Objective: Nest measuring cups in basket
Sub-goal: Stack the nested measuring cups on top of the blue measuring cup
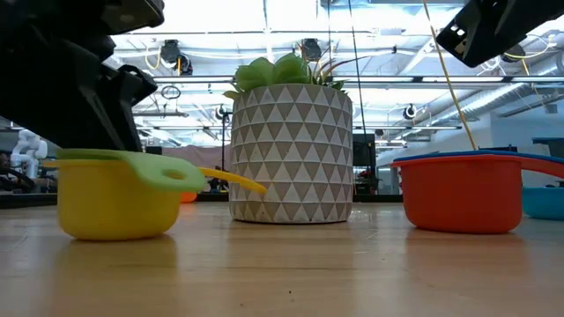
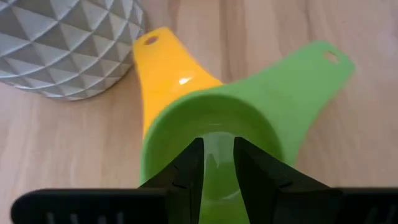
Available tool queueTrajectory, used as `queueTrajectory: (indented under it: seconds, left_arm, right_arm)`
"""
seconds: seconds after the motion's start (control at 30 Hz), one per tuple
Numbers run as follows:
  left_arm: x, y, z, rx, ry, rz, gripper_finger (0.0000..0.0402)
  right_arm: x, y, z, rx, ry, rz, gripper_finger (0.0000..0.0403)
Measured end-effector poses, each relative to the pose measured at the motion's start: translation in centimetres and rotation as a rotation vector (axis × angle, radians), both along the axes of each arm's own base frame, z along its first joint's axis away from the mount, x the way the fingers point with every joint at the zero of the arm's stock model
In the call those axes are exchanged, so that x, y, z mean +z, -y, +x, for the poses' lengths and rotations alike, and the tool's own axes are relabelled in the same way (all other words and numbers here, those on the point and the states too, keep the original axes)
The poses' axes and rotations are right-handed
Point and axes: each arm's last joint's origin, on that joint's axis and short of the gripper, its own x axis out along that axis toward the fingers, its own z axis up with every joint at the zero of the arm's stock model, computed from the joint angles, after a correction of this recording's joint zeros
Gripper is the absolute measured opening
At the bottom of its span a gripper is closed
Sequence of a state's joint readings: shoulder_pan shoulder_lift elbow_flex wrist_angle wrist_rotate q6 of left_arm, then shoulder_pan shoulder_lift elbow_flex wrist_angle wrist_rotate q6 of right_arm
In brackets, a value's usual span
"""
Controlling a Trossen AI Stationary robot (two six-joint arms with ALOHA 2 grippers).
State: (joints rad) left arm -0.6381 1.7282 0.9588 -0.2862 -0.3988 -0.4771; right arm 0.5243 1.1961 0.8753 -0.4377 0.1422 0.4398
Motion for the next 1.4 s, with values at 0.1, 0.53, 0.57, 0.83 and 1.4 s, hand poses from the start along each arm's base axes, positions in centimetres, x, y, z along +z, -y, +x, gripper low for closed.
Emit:
queueTrajectory:
  seconds: [0.1, 0.53, 0.57, 0.83, 1.4]
  left_arm:
    - [0.0, 0.2, -0.1, -0.025, -0.027, -0.051, 0.0092]
    - [4.4, 1.0, 0.6, -0.123, -0.129, 0.062, 0.0092]
    - [5.2, 1.1, 0.7, -0.126, -0.138, 0.07, 0.0092]
    - [6.5, 1.7, 1.1, -0.152, -0.216, -0.108, 0.0093]
    - [1.5, 2.5, 2.0, -0.153, -0.389, -0.085, 0.0093]
  right_arm:
    - [0.0, 0.1, 0.0, -0.008, 0.009, -0.017, 0.0132]
    - [0.0, 0.4, 0.2, -0.022, 0.015, -0.046, 0.0132]
    - [0.0, 0.5, 0.2, -0.024, 0.013, -0.047, 0.0132]
    - [-0.1, 0.6, 0.1, -0.034, -0.003, -0.05, 0.0132]
    - [-0.3, 0.7, -0.1, -0.04, -0.03, -0.058, 0.0132]
